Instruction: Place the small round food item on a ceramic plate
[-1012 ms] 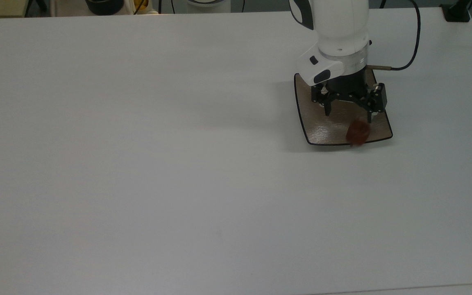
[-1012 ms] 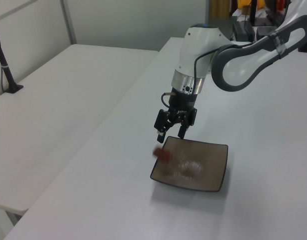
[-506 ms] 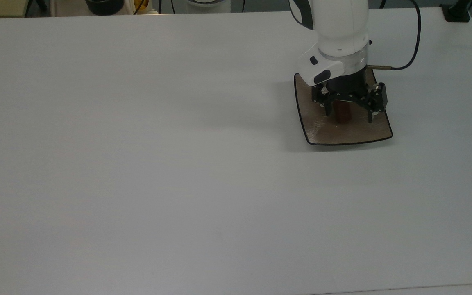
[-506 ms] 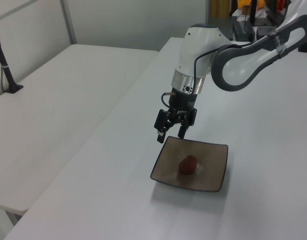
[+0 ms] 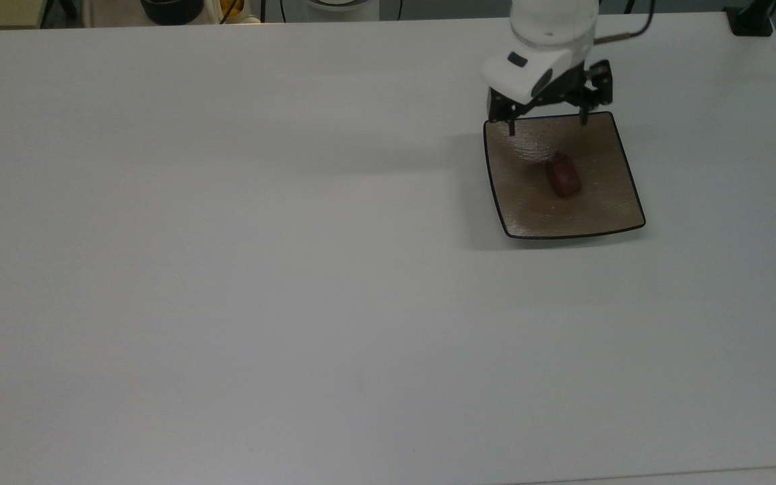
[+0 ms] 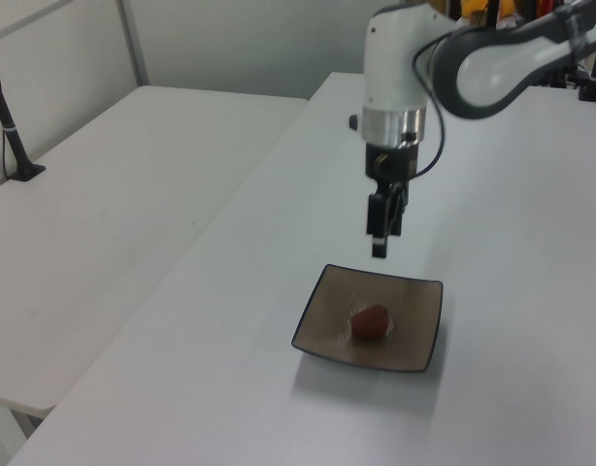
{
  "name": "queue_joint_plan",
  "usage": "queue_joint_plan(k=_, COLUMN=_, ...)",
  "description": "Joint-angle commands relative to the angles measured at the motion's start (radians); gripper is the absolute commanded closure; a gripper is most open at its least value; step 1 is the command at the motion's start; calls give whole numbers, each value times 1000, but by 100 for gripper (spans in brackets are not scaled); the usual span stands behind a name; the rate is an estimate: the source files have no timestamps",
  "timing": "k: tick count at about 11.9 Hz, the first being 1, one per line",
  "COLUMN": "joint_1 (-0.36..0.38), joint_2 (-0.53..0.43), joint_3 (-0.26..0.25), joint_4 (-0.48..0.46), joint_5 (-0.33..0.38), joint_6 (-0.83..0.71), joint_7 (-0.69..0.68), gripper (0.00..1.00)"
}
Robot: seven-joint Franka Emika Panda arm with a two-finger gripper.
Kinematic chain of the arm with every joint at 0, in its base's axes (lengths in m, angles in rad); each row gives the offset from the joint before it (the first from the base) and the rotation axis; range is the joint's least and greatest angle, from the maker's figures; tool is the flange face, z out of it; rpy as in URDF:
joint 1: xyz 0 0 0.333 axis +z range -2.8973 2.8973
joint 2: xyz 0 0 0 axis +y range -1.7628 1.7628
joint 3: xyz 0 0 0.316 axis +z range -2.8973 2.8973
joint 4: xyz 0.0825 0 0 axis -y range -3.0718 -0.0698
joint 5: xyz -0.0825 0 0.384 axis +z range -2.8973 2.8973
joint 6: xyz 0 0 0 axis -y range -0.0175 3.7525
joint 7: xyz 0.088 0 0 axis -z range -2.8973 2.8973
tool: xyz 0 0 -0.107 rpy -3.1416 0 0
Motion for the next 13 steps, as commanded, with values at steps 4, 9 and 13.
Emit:
queue_joint_plan(k=4, joint_1=-142, joint_2=-291, joint_3=-20, joint_4=-183, joint_5=-165, joint_6=-142, joint_7=-96, gripper=0)
queue_joint_plan(k=9, joint_1=-278, joint_2=-322, joint_3=-38, joint_4=-175, joint_5=-165, joint_6=-245, joint_7=-120, gripper=0)
queue_joint_plan(k=13, joint_1=-288, joint_2=-336, joint_3=-115, joint_4=-171, joint_5=-162, joint_6=-259, joint_7=-198, gripper=0)
